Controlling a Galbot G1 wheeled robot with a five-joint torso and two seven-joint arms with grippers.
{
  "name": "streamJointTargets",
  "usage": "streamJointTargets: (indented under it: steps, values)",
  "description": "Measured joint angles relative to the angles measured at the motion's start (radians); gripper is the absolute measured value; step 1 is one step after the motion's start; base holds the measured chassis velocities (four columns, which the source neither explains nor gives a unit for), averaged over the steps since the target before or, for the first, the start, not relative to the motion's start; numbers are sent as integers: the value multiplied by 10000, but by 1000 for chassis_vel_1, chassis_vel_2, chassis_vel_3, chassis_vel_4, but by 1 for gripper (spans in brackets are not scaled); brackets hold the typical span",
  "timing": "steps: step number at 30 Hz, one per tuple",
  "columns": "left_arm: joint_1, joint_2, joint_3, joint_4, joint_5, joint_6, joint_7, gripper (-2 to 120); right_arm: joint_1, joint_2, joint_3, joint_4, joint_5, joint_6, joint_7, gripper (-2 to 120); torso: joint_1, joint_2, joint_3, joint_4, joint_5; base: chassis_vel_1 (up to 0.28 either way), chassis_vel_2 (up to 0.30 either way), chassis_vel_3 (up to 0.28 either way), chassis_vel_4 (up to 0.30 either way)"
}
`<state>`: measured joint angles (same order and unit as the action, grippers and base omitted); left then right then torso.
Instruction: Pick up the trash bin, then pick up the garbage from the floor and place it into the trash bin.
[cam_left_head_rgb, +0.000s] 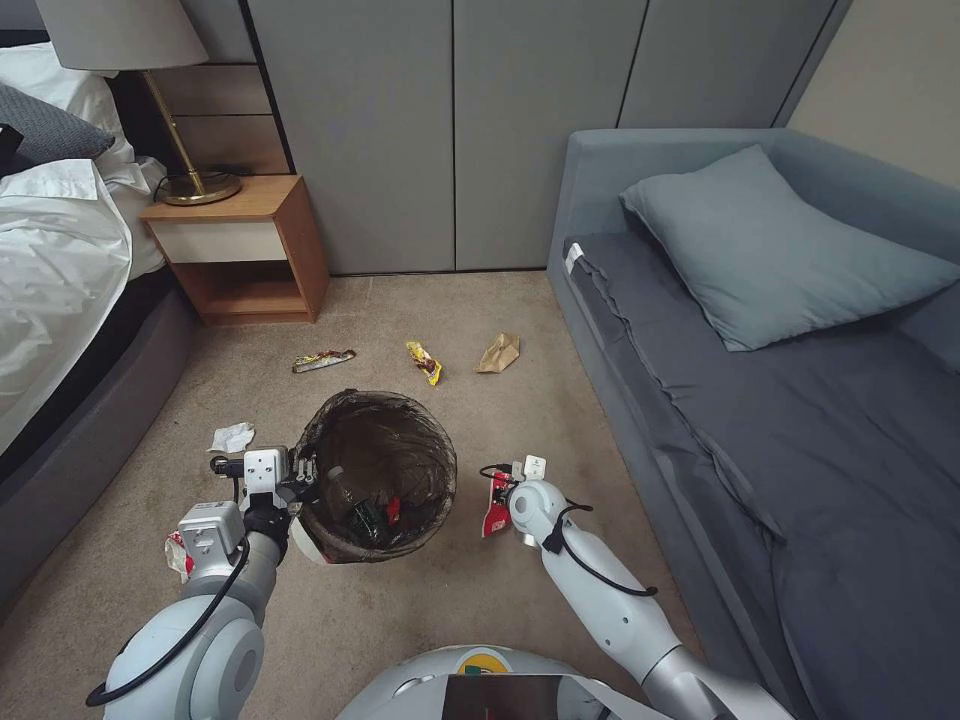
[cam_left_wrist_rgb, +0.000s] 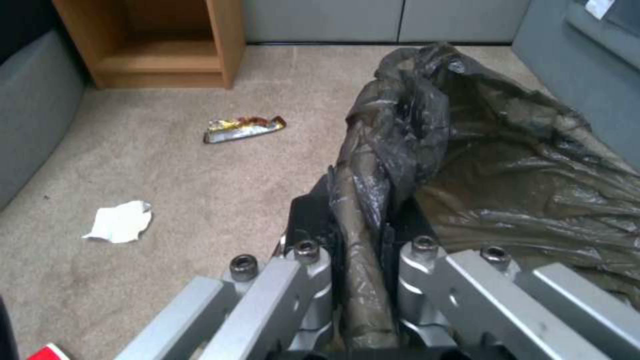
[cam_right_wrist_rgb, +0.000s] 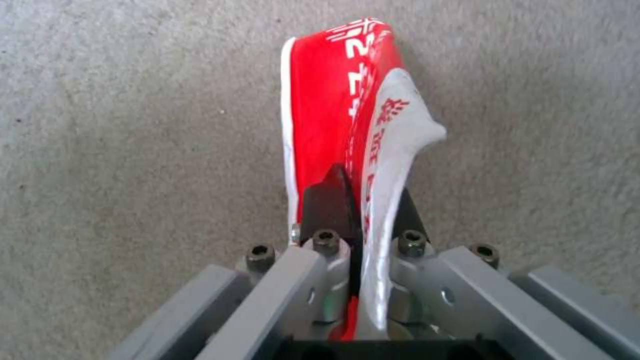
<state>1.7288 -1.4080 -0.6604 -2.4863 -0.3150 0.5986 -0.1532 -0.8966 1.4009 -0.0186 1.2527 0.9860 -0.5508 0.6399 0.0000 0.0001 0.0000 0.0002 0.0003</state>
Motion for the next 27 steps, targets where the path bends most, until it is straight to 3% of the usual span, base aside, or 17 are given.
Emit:
streamJointTargets:
  steps: [6, 11, 13, 17, 20, 22, 27]
  values:
    - [-2, 24, 28, -3, -14, 0, 3, 7, -243, -293, 2, 620, -837, 150, -307, 0, 0, 0, 1, -4, -4, 0, 0, 0, 0]
    - [31, 62, 29, -104, -83, 7, 6, 7, -627, -848, 203, 1907, -1592, 214, -696, 0, 0, 0, 0, -3, -3, 0, 0, 0, 0]
    - [76, 92, 22, -119, -125, 23, 5, 7, -925, -1433, 488, 3242, -1593, 167, -889, 0, 0, 0, 0, -3, -2, 0, 0, 0, 0]
    - [116, 102, 18, -122, -151, 39, 3, 7, -1144, -2185, 804, 4533, -1368, 46, -1138, 0, 0, 0, 0, -2, 0, 0, 0, 0, 0]
    - [128, 100, 7, -125, -171, 64, 2, 7, -1355, -3371, 1244, 6166, -1189, 2, -1733, 0, 0, -1, 0, -5, 0, 0, 0, 0, 0]
    - [125, 99, 4, -125, -172, 66, 2, 7, -1379, -3525, 1305, 6401, -1154, -1, -1814, 0, 0, 0, 0, -5, -1, 0, 0, 0, 0]
    - [127, 98, -8, -133, -165, 87, -3, 7, -1454, -4386, 1833, 8433, -428, -244, -2029, 0, 0, 0, 0, -1, -1, 0, 0, 0, 0]
